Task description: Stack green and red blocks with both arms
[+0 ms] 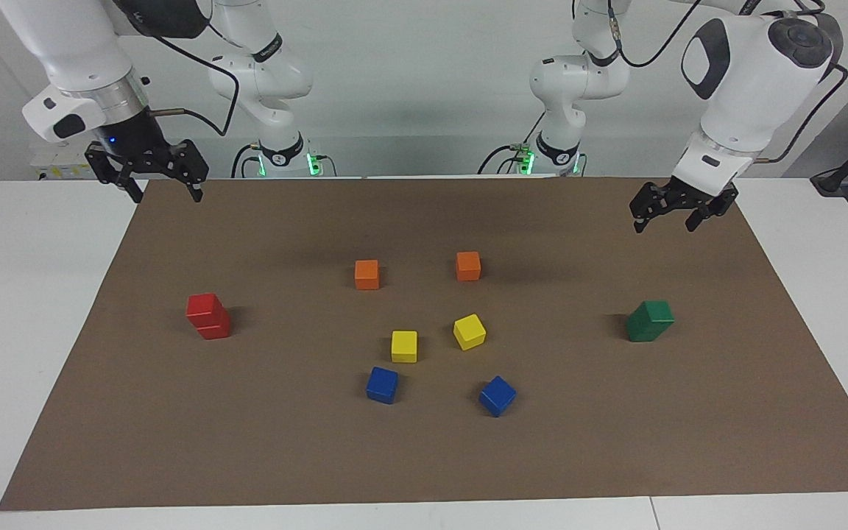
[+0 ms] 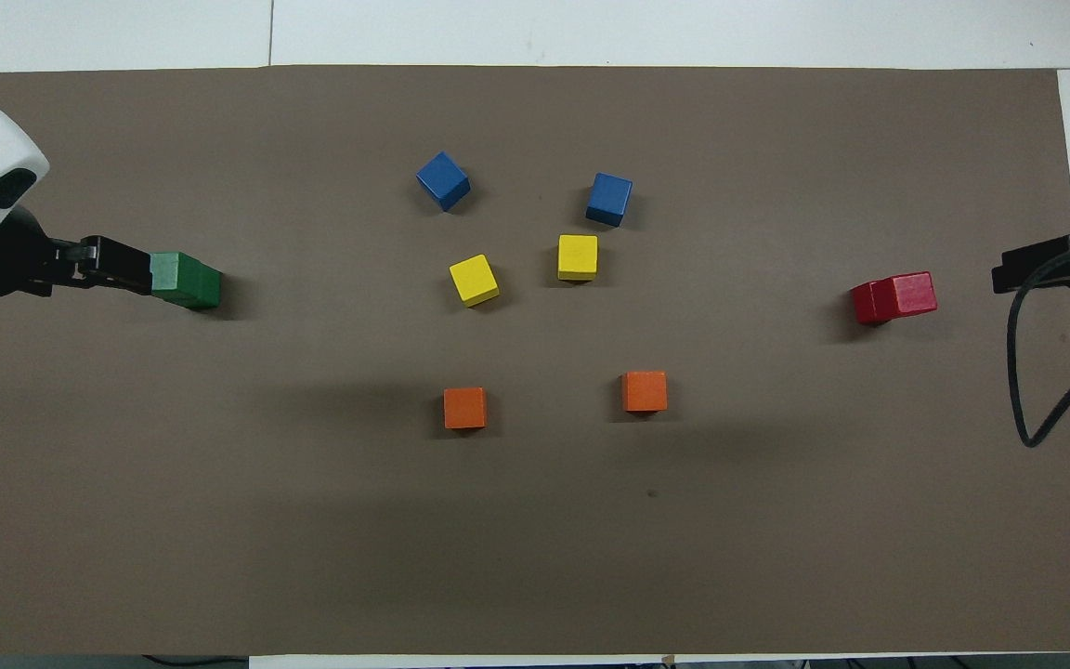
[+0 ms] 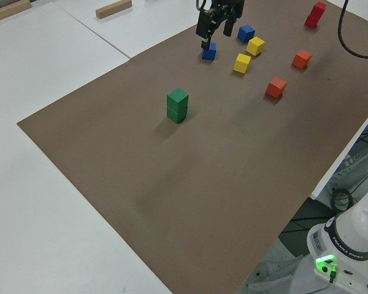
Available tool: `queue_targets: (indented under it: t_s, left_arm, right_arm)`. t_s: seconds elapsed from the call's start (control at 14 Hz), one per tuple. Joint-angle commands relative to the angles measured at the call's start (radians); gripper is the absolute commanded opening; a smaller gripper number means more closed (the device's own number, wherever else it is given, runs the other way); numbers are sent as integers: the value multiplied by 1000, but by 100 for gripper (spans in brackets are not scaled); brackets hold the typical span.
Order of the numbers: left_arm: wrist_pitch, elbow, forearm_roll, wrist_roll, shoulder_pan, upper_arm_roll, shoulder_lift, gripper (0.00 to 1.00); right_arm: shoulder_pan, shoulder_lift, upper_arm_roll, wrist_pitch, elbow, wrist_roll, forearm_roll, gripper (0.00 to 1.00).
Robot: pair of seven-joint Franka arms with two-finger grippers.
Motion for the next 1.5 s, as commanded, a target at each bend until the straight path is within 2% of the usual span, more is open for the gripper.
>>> queue_targets:
  t_s: [0.0,1.43]
  left_arm:
    - [25,-8,-15,-13,-4,2,-9,100]
    - [51,-8,-15,-13,-4,2,-7,100]
  right_arm:
    - [-6,-23,1,2,-36,15,14,100]
    - [-8,-25,0,-3,-37,14,14,100]
